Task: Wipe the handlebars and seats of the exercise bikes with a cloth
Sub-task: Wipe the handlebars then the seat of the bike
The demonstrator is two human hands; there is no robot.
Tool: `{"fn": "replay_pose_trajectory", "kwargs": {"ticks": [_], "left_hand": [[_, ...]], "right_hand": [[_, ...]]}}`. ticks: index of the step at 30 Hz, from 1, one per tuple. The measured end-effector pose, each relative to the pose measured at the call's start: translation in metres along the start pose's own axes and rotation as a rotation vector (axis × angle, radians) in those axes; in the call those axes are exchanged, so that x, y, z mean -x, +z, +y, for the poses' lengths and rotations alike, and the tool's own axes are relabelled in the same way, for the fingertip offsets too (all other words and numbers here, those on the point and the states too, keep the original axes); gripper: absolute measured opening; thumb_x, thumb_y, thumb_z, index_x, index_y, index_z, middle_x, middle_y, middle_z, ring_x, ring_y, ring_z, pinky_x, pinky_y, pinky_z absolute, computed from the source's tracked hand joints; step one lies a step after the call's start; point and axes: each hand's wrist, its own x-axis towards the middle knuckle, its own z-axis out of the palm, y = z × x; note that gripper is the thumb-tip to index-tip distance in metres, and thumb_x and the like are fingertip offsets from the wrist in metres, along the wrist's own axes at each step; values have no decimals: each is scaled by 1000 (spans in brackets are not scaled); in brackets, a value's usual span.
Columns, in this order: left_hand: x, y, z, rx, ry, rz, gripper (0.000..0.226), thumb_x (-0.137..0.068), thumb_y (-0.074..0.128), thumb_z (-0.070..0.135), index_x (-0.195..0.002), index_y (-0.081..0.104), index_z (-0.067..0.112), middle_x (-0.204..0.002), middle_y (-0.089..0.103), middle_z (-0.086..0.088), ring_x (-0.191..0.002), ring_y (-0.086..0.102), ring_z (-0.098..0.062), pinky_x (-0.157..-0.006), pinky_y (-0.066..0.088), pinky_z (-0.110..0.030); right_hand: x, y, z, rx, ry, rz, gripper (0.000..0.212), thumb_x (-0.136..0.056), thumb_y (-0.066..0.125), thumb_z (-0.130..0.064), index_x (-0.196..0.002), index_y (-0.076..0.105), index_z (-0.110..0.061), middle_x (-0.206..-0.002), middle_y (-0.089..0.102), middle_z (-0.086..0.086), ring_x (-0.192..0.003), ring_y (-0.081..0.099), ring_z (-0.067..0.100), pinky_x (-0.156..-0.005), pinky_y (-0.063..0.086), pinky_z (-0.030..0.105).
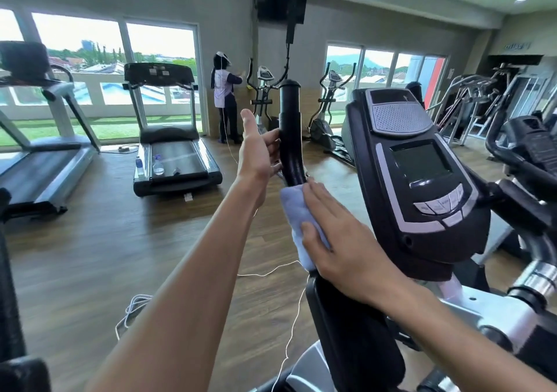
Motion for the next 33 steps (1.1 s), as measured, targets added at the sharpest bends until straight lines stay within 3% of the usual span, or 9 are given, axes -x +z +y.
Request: {"fn": "replay_pose_trajectory", "kwargs": {"ticks": [4, 7, 10, 14, 18, 24, 26, 29, 33], "left_hand": [[2, 4, -1, -44, 50, 39, 86, -100, 14, 76, -104, 76, 17, -95, 80, -2, -89, 73, -14, -86, 55, -34], [5, 4, 1, -82, 53, 53, 85, -98, 16, 78, -116, 70, 14, -104, 78, -5, -99, 74, -16, -100, 54, -39], [3, 2, 3, -78, 42, 62, 86, -101, 17, 74, -130, 64, 8, -114, 75, -9, -102, 72, -17, -96, 56, -36], [8, 5, -1, -120, 70, 51, 82, -102, 18, 71, -105, 79, 17, -98, 80, -2, -89, 75, -15, -77, 53, -30], [11, 9, -1, -187, 104, 60, 91, -82, 18, 88, -95, 83, 25, -105, 78, -2, -102, 72, -23, -99, 52, -44], [8, 8, -4, -159, 95, 94, 88, -87, 24, 84, -109, 79, 19, -106, 79, 0, -99, 73, -15, -96, 55, -39], [4, 6, -2, -166, 86, 88, 84, -96, 21, 77, -105, 80, 18, -101, 80, -1, -93, 74, -14, -86, 55, -35], [-3, 5, -4, -123, 77, 81, 78, -104, 19, 66, -101, 78, 16, -96, 80, -3, -82, 73, -14, -74, 51, -28], [1, 6, -2, -47, 49, 42, 68, -107, 23, 53, -96, 74, 11, -93, 78, -8, -71, 69, -14, -68, 52, -25]], "right_hand": [[-36, 0, -8, 104, 22, 62, 77, -98, 15, -46, -159, 24, -1, -169, 17, 14, -157, 13, 20, -122, 1, 19], [-84, -2, -12, 130, 94, 116, 60, -110, 24, -28, -159, 14, 5, -169, 9, 22, -158, 6, 25, -122, -2, 23], [-91, 4, -15, 113, 130, 189, 58, -110, 31, -24, -158, 18, 4, -167, 19, 21, -157, 14, 26, -124, 9, 29], [-32, -7, -21, 85, 184, 38, 57, -108, 36, -26, -159, 24, -4, -167, 26, 11, -153, 25, 23, -116, 20, 28], [-6, -8, -23, 46, 236, 10, 54, -107, 32, -31, -154, 33, -3, -156, 42, 14, -140, 41, 28, -106, 28, 30], [-75, -2, -13, 36, 274, 143, 44, -108, 34, -24, -142, 44, 3, -137, 54, 24, -123, 53, 40, -96, 37, 42], [-66, 1, -14, 67, 211, 163, 53, -107, 28, -29, -145, 41, 5, -144, 50, 25, -132, 48, 40, -106, 34, 40], [-28, 5, -19, 183, 95, 9, 74, -100, 8, -41, -159, 18, 3, -167, 19, 20, -156, 15, 29, -127, 13, 37], [-41, 8, -12, 250, 35, 14, 68, -104, 11, -38, -161, 11, 0, -171, 7, 15, -159, 1, 22, -129, 8, 42]]}}
